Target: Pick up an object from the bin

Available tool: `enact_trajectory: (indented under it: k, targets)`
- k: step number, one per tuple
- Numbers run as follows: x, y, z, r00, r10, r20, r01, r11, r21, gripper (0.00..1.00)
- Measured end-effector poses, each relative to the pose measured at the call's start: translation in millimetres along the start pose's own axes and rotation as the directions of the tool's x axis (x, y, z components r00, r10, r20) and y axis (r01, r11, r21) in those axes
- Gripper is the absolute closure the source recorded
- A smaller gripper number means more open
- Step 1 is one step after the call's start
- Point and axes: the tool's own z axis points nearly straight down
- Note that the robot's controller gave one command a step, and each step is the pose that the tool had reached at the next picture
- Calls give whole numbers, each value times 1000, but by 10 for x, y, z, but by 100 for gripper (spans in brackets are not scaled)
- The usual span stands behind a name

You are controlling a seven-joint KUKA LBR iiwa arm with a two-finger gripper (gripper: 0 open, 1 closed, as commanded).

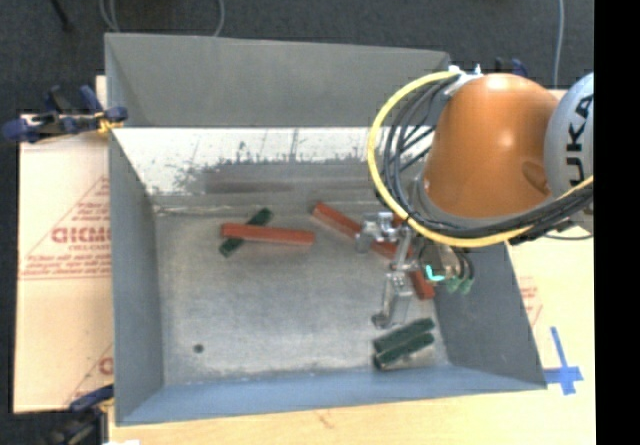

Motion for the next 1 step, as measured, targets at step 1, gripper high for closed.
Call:
enact_trajectory:
  k: [1]
  targets:
    - [-14, 1, -31, 1000, 0, 7, 0, 1000, 0, 0]
